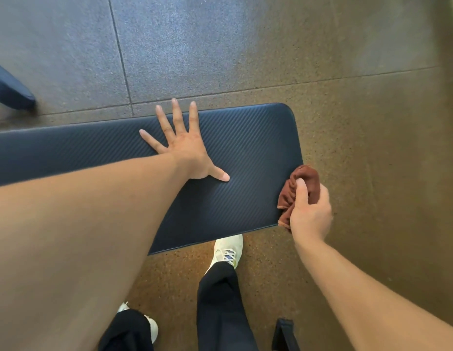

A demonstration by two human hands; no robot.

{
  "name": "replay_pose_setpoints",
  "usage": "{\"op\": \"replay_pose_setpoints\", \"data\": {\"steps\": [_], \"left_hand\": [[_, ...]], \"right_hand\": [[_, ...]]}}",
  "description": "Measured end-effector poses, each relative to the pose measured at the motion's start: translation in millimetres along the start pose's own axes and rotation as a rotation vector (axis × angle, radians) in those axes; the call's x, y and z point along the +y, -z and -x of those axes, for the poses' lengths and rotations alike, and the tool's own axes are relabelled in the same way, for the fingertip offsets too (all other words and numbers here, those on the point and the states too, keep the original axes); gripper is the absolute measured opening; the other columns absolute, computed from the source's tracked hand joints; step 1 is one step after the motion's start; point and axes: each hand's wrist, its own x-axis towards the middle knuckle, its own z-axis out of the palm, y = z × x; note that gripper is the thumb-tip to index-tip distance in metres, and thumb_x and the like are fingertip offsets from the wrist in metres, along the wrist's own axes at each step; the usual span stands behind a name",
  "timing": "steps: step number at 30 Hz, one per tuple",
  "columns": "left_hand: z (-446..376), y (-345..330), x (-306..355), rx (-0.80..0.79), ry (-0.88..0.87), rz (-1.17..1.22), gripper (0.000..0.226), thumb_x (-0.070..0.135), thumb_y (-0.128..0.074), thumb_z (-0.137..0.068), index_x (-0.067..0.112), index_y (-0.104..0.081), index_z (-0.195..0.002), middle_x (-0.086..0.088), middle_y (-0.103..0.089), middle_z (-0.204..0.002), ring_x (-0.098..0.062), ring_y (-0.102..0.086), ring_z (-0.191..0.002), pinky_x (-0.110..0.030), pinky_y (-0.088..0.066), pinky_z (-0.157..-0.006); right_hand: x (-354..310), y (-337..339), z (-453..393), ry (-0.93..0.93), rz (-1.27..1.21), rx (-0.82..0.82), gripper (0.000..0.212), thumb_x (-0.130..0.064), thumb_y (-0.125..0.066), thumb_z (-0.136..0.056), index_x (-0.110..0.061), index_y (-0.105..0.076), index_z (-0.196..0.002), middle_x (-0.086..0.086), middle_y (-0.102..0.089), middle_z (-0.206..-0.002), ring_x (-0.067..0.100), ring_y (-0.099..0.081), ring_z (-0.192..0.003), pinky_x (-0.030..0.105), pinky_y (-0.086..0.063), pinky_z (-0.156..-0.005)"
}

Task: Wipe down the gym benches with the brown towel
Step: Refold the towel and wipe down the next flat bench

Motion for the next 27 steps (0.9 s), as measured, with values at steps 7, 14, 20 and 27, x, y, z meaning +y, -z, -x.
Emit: {"op": "replay_pose_setpoints", "data": {"steps": [7, 14, 20, 27], "left_hand": [[-4.4, 2.0, 3.5, -0.033, 0.033, -0.010, 0.178, 0.076, -0.089, -0.038, 0.027, 0.044, -0.146, -0.008, 0.054, -0.151, -0.041, 0.049, -0.137, -0.079, 0.015, -0.104], [-12.4, 5.2, 12.3, -0.112, 0.156, -0.032, 0.182, 0.075, -0.089, -0.035, 0.017, 0.046, -0.142, -0.010, 0.061, -0.142, -0.041, 0.054, -0.132, -0.079, 0.015, -0.105], [-15.4, 8.3, 18.2, -0.139, 0.188, -0.020, 0.183, 0.072, -0.091, -0.036, 0.027, 0.056, -0.134, -0.008, 0.065, -0.138, -0.041, 0.056, -0.128, -0.079, 0.015, -0.106], [-16.8, 9.1, 17.3, -0.162, 0.187, -0.015, 0.181, 0.074, -0.089, -0.037, 0.026, 0.060, -0.128, -0.008, 0.070, -0.131, -0.042, 0.058, -0.125, -0.080, 0.017, -0.104]], "right_hand": [[-114.5, -44.0, -46.0, 0.415, 0.176, -0.049, 0.053, -0.058, -0.053, -0.099, -0.037, -0.051, -0.147, -0.006, -0.046, -0.153, 0.023, -0.039, -0.144, 0.043, -0.040, -0.106], [-199.9, -103.7, -33.4, 1.096, 0.429, -0.426, 0.047, -0.067, -0.050, -0.093, -0.029, -0.069, -0.112, -0.004, -0.070, -0.113, 0.024, -0.060, -0.115, 0.044, -0.044, -0.094], [-177.9, -96.0, -68.7, 1.219, 0.296, -0.358, 0.050, -0.067, -0.051, -0.092, -0.025, -0.074, -0.107, -0.006, -0.073, -0.105, 0.023, -0.067, -0.102, 0.042, -0.052, -0.082], [-157.4, -86.9, -80.5, 1.158, 0.231, -0.184, 0.043, -0.056, -0.059, -0.092, -0.021, -0.074, -0.112, -0.002, -0.072, -0.118, 0.027, -0.062, -0.117, 0.047, -0.047, -0.096]]}}
